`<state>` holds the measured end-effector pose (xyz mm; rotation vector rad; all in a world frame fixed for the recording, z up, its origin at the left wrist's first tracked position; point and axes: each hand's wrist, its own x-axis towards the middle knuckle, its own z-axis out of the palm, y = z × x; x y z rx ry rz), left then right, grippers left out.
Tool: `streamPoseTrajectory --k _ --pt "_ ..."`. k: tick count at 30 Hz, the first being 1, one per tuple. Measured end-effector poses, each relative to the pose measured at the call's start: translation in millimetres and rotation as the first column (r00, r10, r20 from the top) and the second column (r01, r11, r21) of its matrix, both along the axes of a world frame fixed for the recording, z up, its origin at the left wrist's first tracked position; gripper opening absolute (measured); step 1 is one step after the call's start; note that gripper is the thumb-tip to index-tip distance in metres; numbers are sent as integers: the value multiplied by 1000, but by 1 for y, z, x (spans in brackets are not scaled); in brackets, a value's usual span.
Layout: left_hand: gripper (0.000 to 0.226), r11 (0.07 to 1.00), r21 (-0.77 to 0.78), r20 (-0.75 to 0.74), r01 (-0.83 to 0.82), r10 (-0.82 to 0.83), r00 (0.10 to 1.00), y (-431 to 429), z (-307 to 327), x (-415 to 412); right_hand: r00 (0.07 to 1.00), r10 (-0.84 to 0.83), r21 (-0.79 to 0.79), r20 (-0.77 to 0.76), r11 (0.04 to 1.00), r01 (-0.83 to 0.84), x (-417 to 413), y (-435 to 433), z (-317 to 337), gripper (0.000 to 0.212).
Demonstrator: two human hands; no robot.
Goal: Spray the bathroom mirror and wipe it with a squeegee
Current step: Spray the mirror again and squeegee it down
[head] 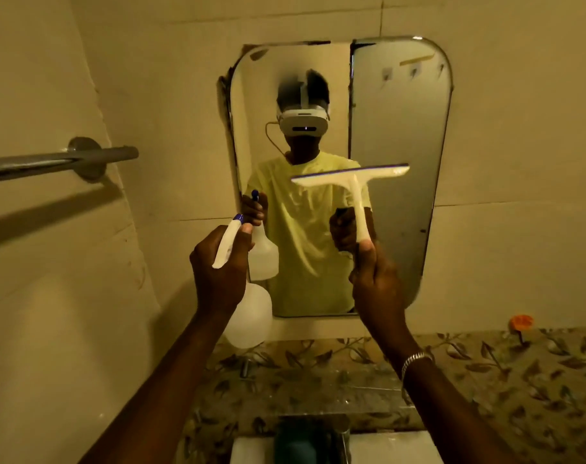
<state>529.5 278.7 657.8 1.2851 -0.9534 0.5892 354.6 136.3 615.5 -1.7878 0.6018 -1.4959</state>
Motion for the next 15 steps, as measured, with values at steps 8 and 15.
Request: streamPoseTrajectory --k 8,15 --pt "33 999 4 -13 37 -37 999 -5 3 -12 978 -2 329 -210 942 73 -49 35 -171 66" --pt "40 999 9 7 47 -47 999 1 3 -24 980 19 368 -197 928 56 -70 49 -152 64"
